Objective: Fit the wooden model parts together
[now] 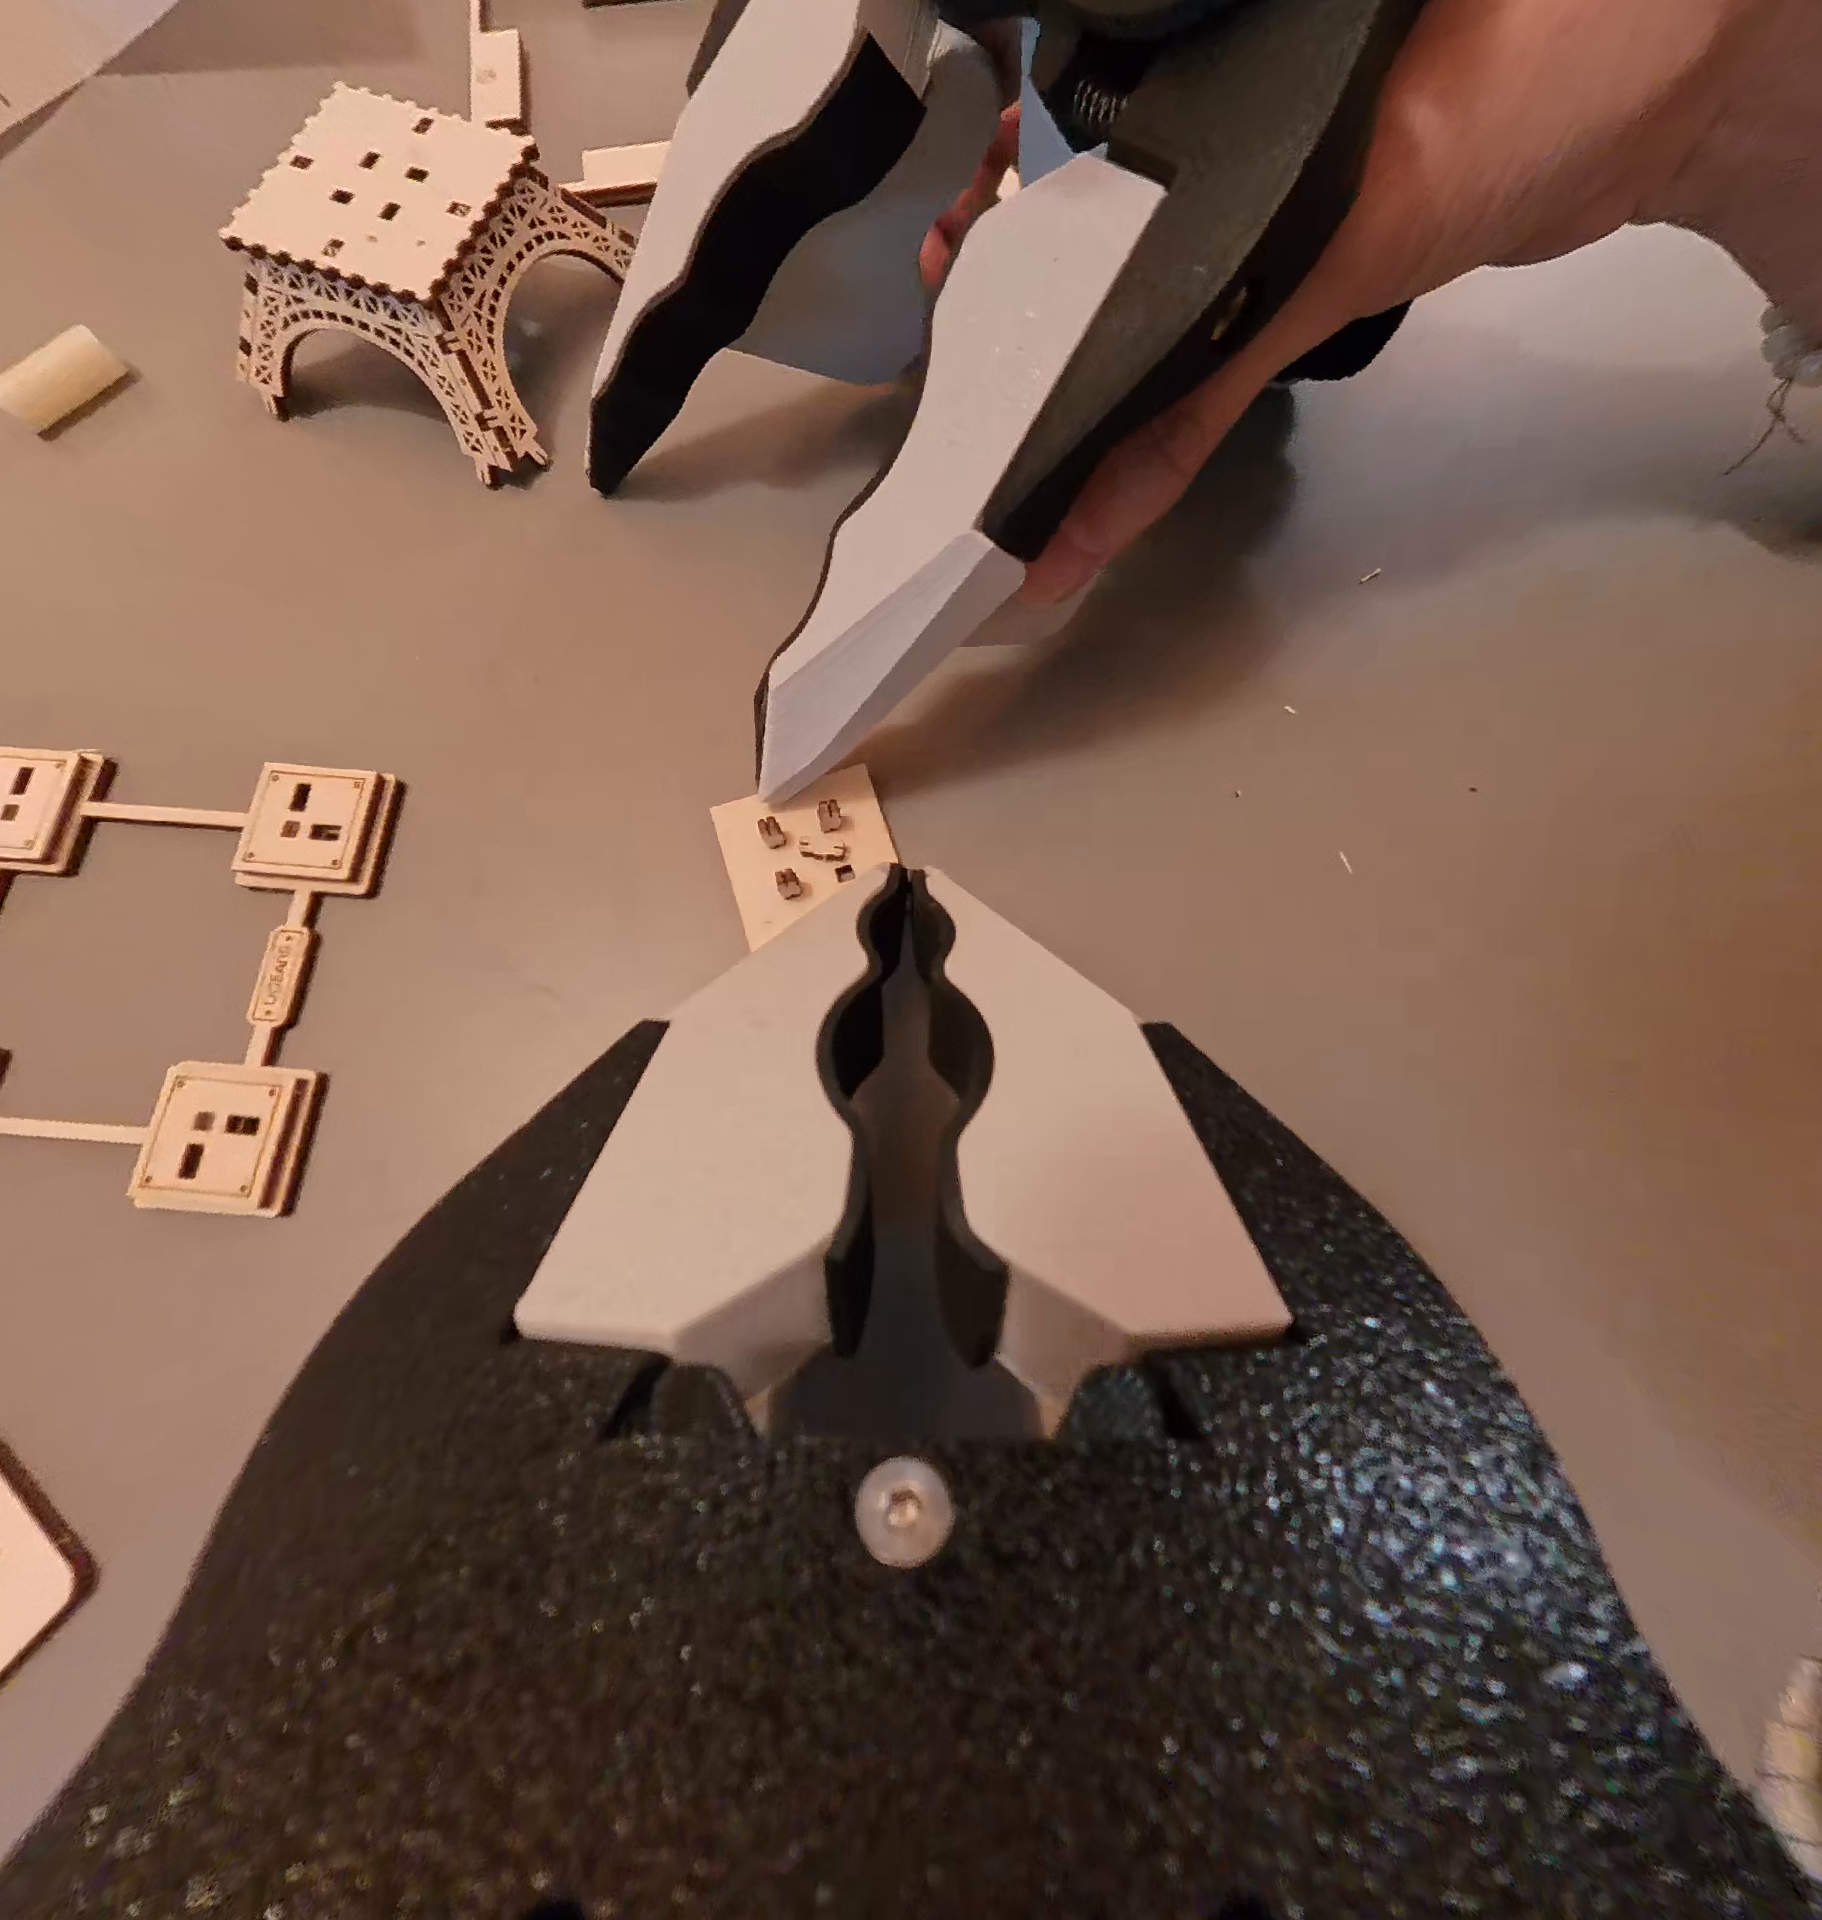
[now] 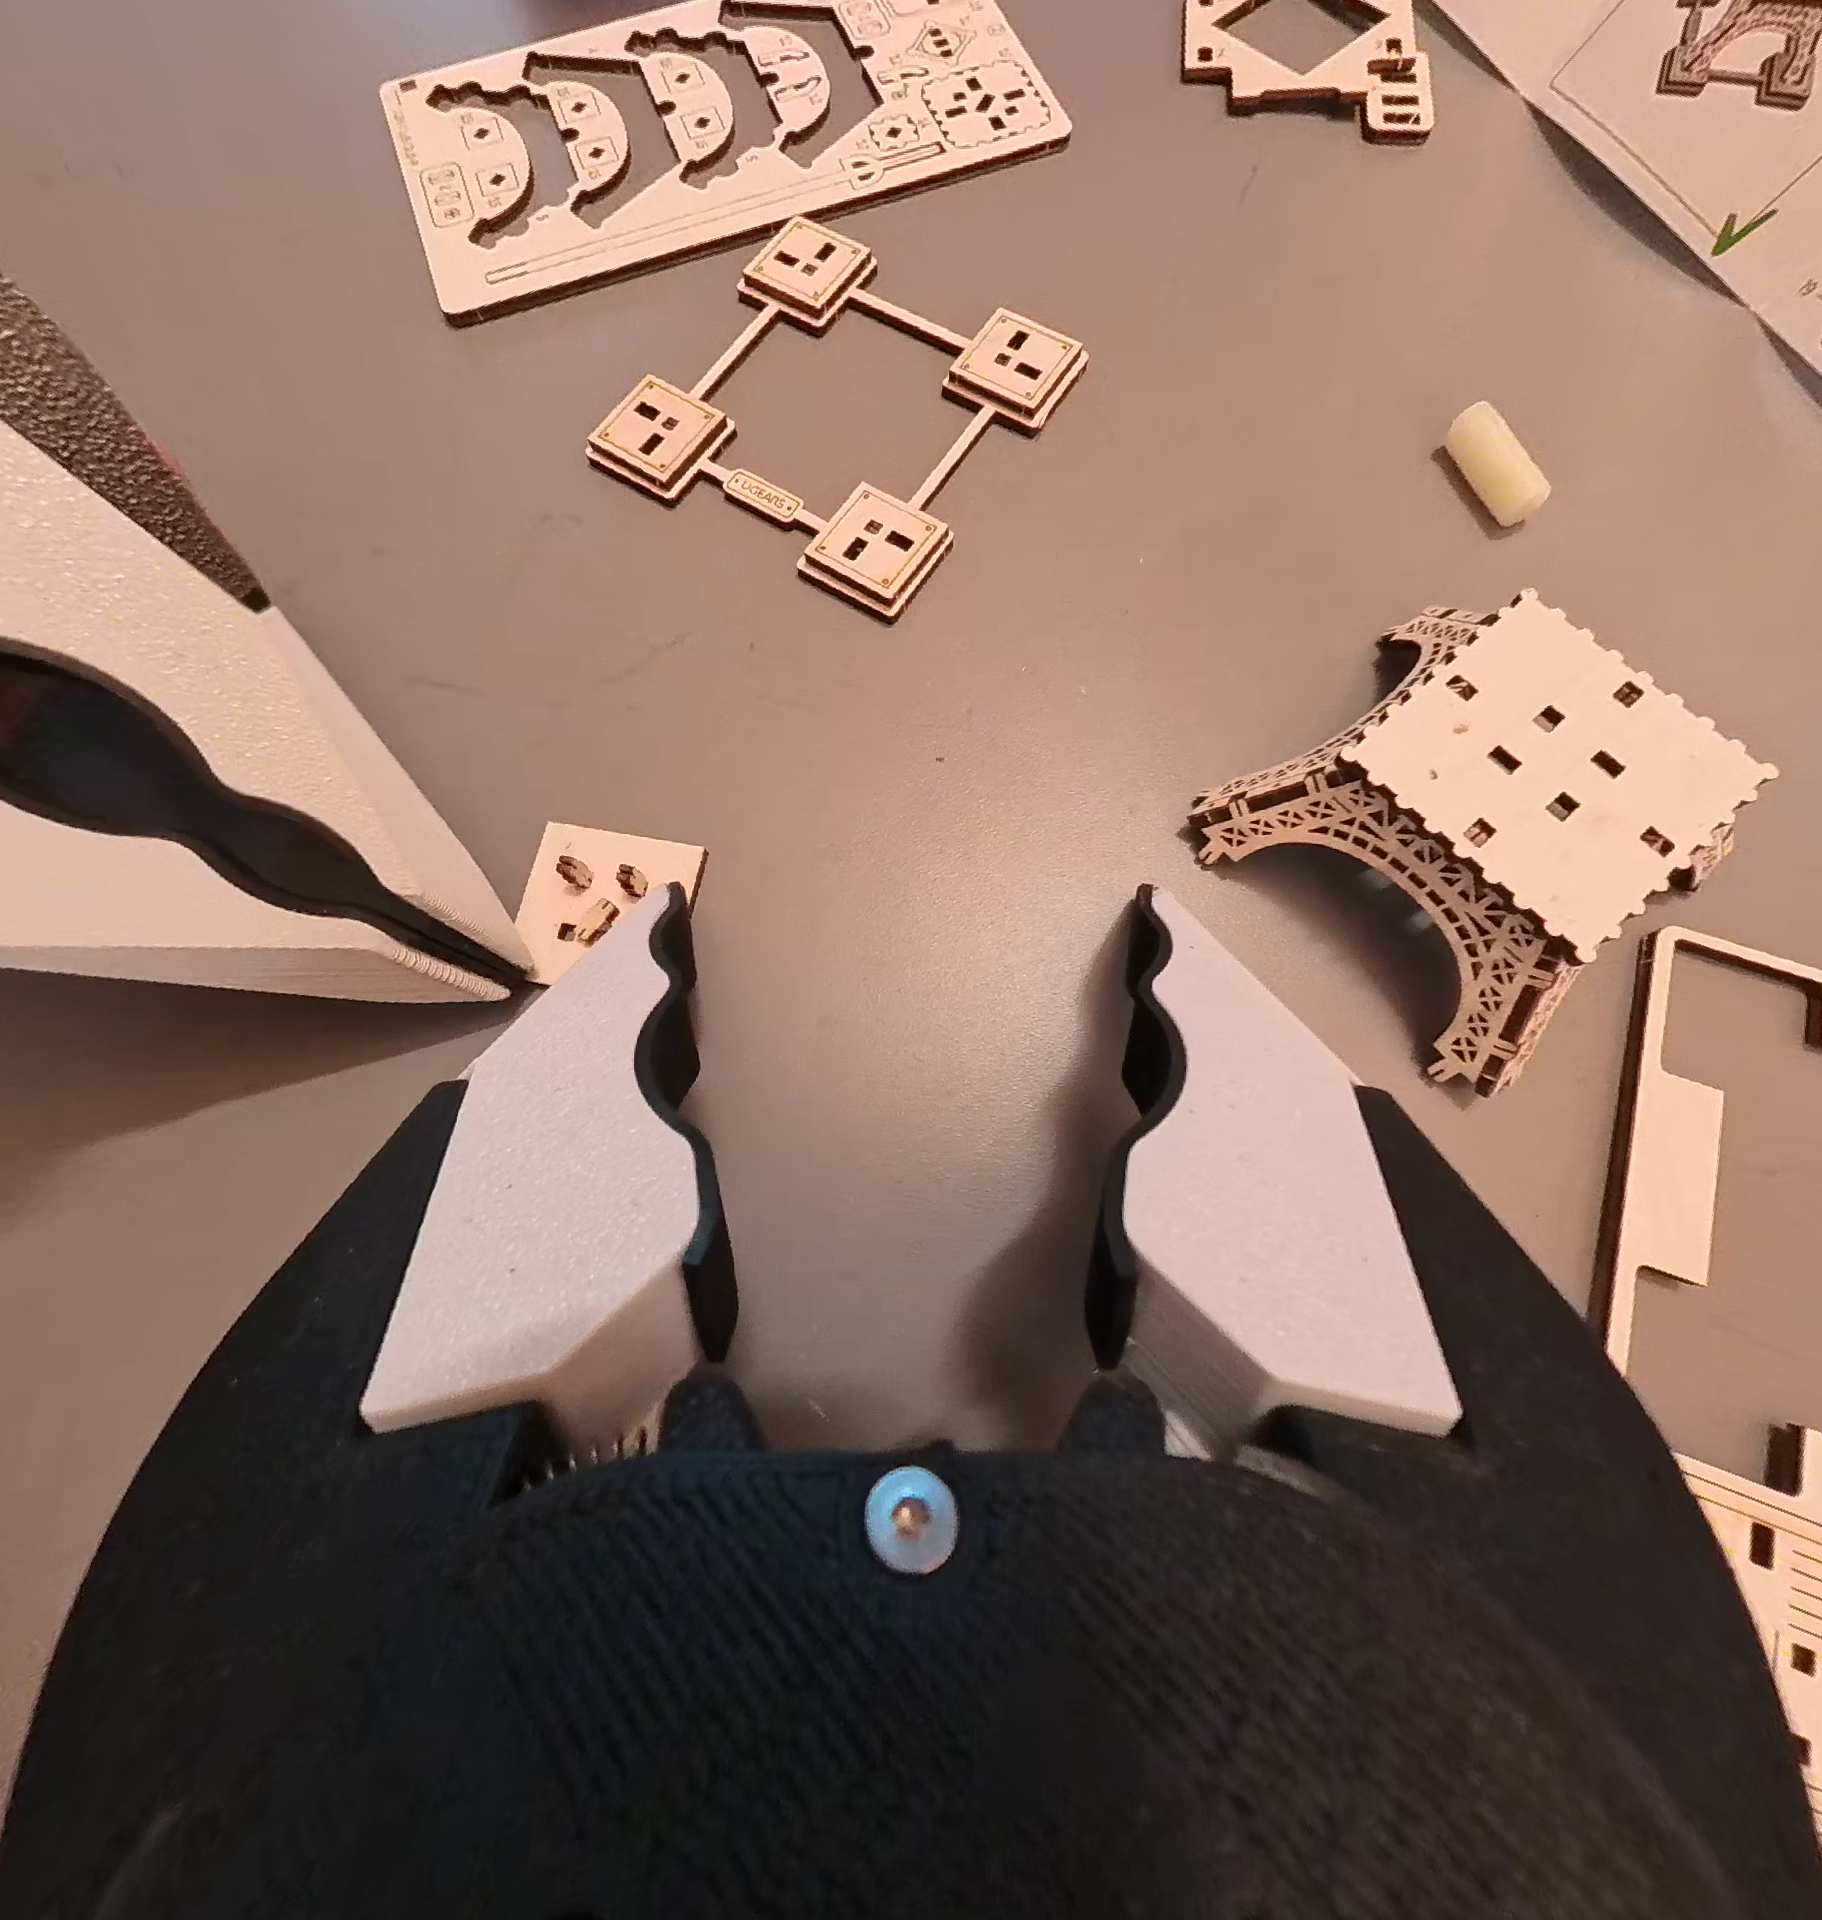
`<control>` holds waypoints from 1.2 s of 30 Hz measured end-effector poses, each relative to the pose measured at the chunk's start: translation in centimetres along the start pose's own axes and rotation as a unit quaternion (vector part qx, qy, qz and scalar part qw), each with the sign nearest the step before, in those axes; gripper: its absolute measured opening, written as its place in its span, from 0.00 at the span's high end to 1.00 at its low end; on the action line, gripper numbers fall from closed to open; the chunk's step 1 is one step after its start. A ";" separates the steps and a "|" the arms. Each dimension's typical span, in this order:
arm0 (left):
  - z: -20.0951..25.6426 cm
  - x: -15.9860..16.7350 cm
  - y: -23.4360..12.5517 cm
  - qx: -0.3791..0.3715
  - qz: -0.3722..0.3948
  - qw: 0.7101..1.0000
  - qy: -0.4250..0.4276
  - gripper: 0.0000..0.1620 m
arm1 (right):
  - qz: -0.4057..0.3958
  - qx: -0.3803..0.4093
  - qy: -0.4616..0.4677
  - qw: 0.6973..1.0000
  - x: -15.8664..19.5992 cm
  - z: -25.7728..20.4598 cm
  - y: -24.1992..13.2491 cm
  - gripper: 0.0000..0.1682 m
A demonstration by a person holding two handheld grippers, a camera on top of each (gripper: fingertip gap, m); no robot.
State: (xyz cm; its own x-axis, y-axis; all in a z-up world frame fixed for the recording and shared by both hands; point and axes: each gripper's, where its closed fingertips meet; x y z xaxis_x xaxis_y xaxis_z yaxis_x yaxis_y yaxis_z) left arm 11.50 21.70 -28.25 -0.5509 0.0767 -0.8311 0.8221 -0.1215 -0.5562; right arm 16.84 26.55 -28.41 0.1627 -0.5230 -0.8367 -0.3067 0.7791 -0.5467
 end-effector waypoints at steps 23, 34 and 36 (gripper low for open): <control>0.1 0.1 -0.2 0.042 0.002 0.999 0.020 0.97 | 0.001 0.010 0.004 1.000 0.1 0.2 -0.1 0.52; 0.0 0.1 -0.2 0.064 0.003 0.998 -0.015 0.97 | 0.001 0.011 0.005 1.000 0.1 0.2 -0.1 0.52; 0.1 0.1 -0.3 0.068 0.003 0.997 -0.021 0.97 | 0.001 0.011 0.005 1.000 0.1 0.2 -0.1 0.52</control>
State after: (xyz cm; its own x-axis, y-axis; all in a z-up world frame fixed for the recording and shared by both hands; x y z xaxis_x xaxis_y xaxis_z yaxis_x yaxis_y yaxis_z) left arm 11.25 21.68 -28.16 -0.5539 0.0336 -0.8319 0.8000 -0.2554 -0.5429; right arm 17.10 26.49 -28.39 0.1525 -0.5255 -0.8370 -0.2862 0.7871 -0.5464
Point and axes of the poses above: each gripper's, where its closed fingertips meet, y out along the fingers, x out of its underside, z = x × y across the jaws, and after that the axes turned 8 degrees about z, right-handed
